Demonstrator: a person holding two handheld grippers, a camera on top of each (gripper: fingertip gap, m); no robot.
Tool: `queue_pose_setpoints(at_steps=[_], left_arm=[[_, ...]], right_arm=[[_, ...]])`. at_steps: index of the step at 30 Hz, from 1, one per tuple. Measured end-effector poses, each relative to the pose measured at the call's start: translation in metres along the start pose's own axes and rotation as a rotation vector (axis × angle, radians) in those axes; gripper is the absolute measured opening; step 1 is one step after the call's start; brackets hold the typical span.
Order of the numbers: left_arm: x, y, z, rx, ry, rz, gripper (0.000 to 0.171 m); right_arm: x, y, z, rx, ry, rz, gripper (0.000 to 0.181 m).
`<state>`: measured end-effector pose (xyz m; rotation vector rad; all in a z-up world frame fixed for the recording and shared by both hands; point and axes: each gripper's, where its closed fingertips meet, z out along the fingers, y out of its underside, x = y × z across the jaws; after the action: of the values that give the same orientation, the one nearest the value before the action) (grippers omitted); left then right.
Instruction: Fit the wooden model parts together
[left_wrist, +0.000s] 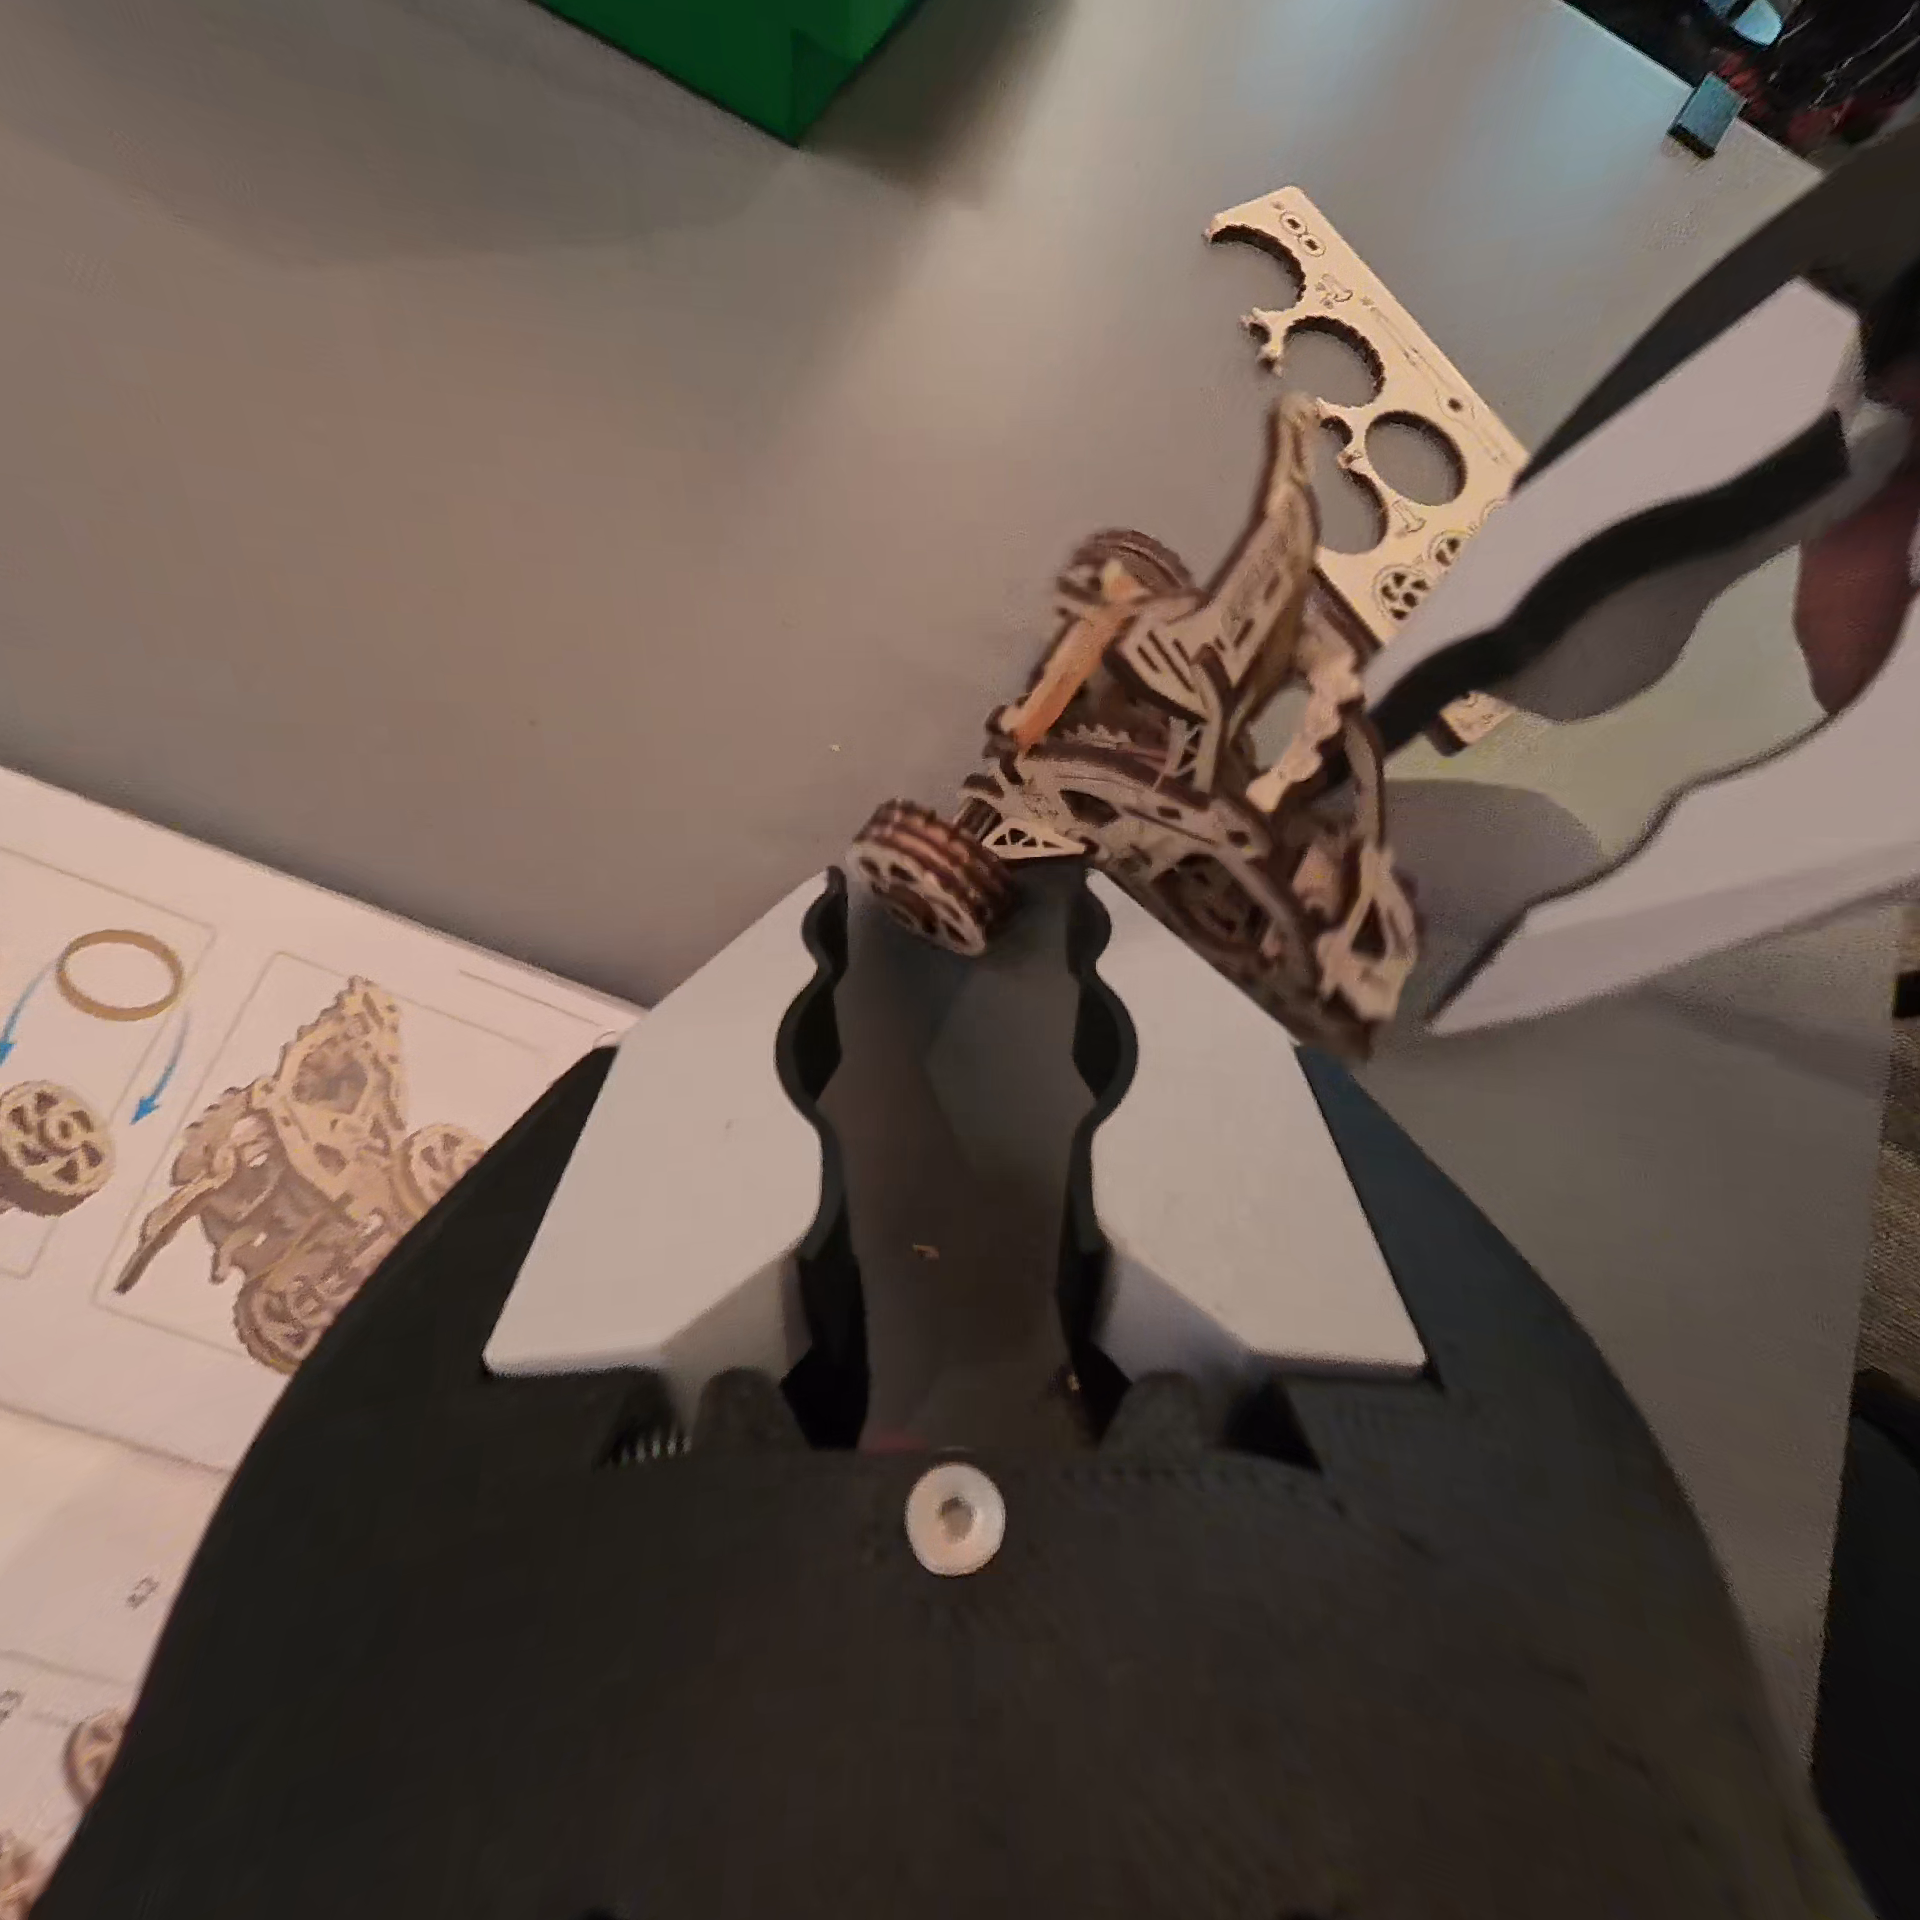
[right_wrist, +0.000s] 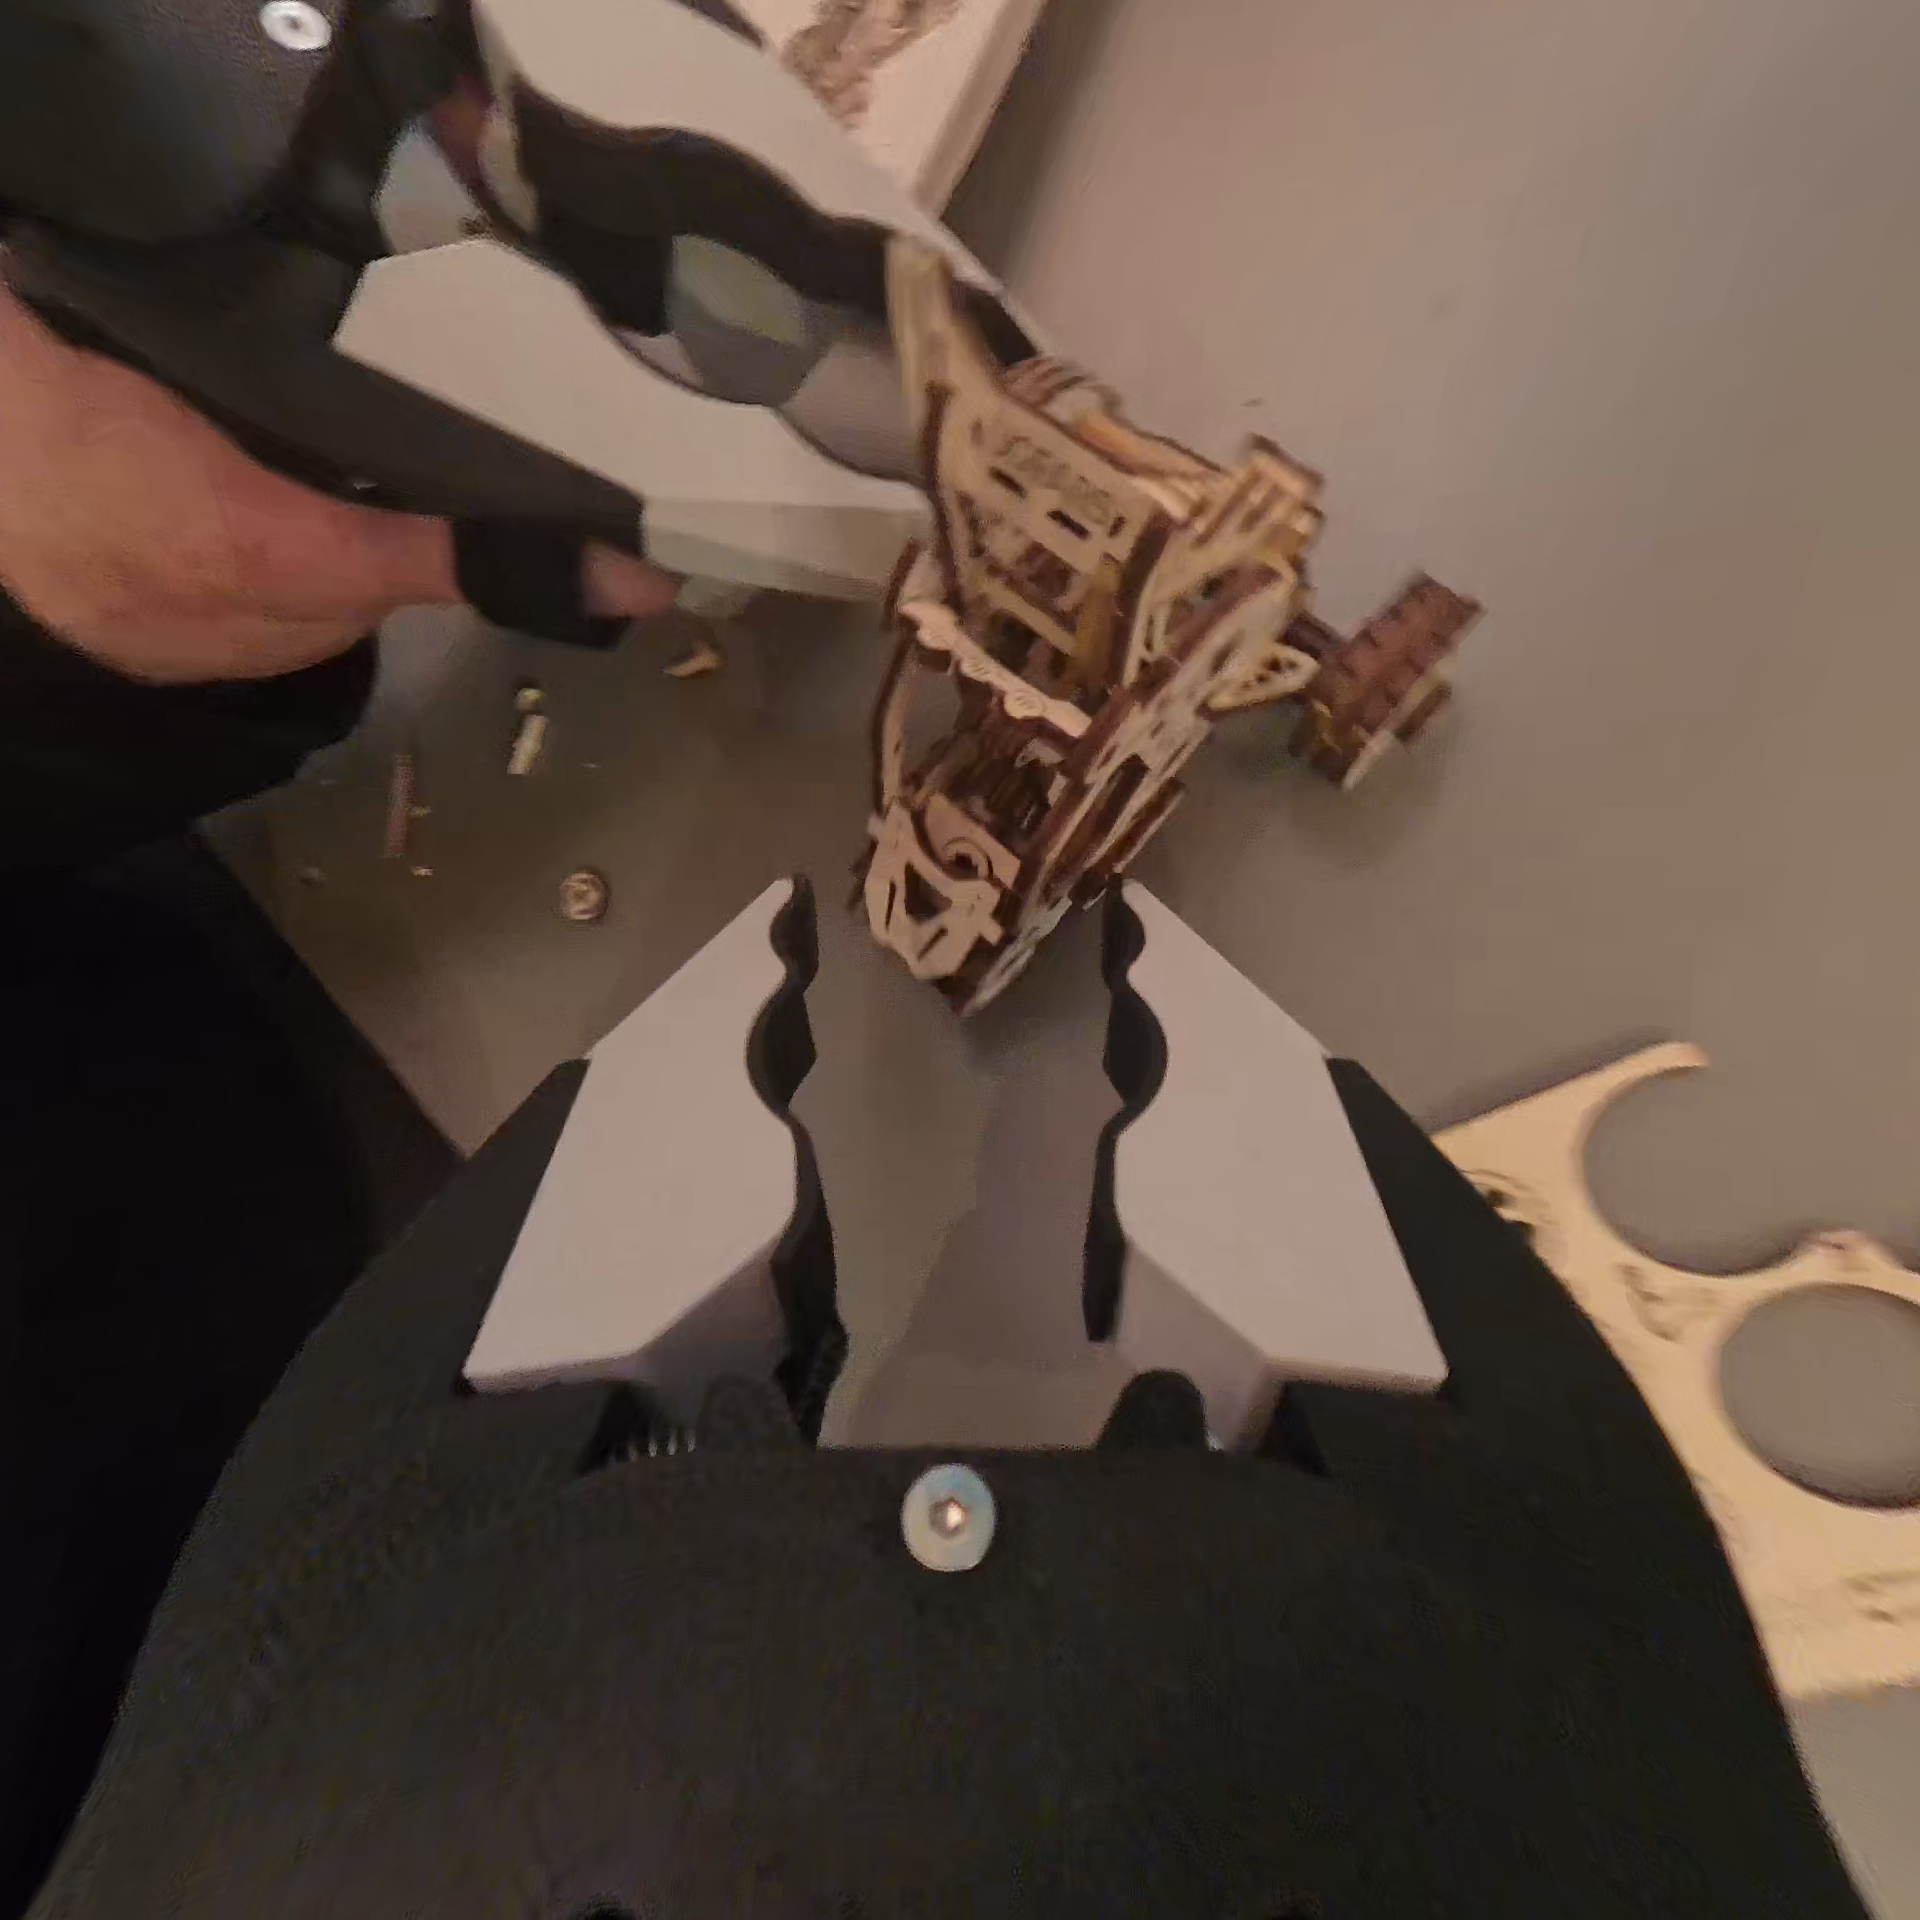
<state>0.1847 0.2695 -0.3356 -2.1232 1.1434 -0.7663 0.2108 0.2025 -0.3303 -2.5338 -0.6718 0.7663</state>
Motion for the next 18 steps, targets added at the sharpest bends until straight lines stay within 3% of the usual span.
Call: queue_pose_setpoints(at_steps=[6,11,14,18], left_arm=[[0.003,0.002,-0.024,0.066,0.047,0.001,0.045],[0.039,0.006,-0.041,0.103,0.168,-0.011,0.042],[0.058,0.009,-0.036,0.094,0.230,-0.037,0.040],[0.059,0.010,-0.027,0.080,0.218,-0.019,0.039]], right_arm=[[-0.022,0.004,-0.010,0.088,-0.074,0.011,0.058],[-0.020,0.005,-0.024,0.177,-0.069,-0.013,0.062],[-0.026,0.004,-0.015,0.215,-0.113,0.000,0.060],[-0.040,0.008,0.006,0.205,-0.108,-0.035,0.062]])
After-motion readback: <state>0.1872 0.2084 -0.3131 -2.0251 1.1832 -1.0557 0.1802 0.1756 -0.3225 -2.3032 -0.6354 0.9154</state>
